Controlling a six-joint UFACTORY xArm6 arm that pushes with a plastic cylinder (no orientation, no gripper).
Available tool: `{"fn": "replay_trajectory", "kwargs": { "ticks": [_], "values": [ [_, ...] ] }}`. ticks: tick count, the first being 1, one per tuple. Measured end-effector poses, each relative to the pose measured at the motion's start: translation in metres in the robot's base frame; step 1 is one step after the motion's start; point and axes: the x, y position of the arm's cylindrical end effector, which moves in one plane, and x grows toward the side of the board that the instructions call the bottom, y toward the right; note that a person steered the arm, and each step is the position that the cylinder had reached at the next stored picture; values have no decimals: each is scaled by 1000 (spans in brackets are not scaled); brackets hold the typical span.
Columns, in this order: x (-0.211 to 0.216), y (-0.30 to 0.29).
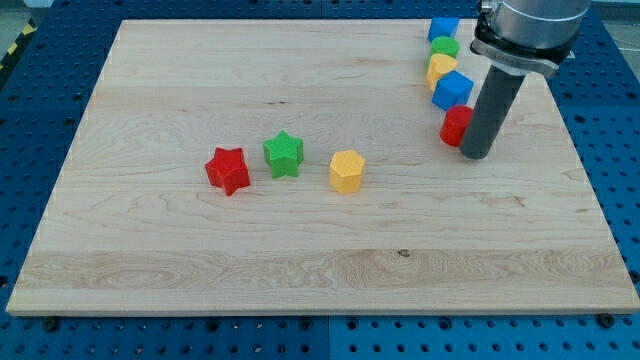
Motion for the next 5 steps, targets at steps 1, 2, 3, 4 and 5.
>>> {"fn": "replay_trajectory", "kwargs": {
  "ticks": [1, 2, 3, 4, 5],
  "values": [
    [-12, 0],
    [-15, -2],
    [-15, -19],
    [-7, -49],
    [10, -81]
  ]
}}
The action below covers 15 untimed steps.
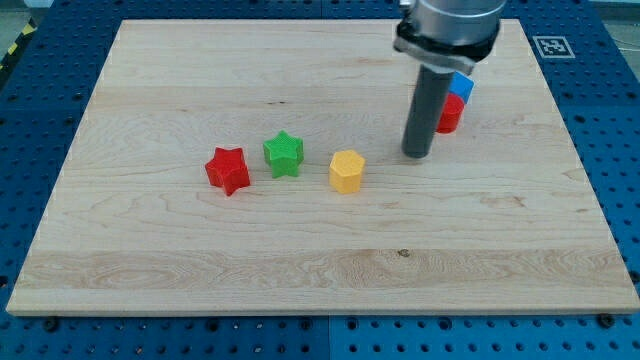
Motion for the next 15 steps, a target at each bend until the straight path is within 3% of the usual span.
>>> {"fn": "replay_trajectory", "kwargs": {
  "ticks": [2, 3, 8, 10, 15],
  "values": [
    [27, -50],
    [2, -51],
    [-24, -8],
    [-66, -8],
    [-55, 21]
  ]
}}
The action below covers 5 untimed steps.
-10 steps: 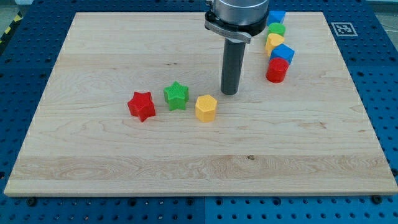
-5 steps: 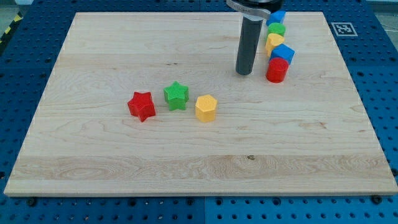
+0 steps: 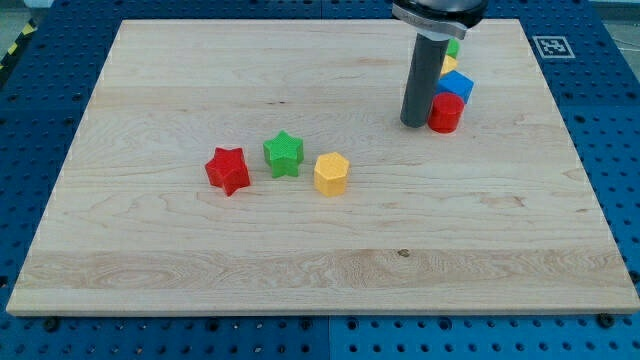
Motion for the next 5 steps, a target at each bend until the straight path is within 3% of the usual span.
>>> {"fn": "replay_trajectory", "kwargs": {
  "ticks": [5],
  "values": [
    [24, 9]
  ]
}}
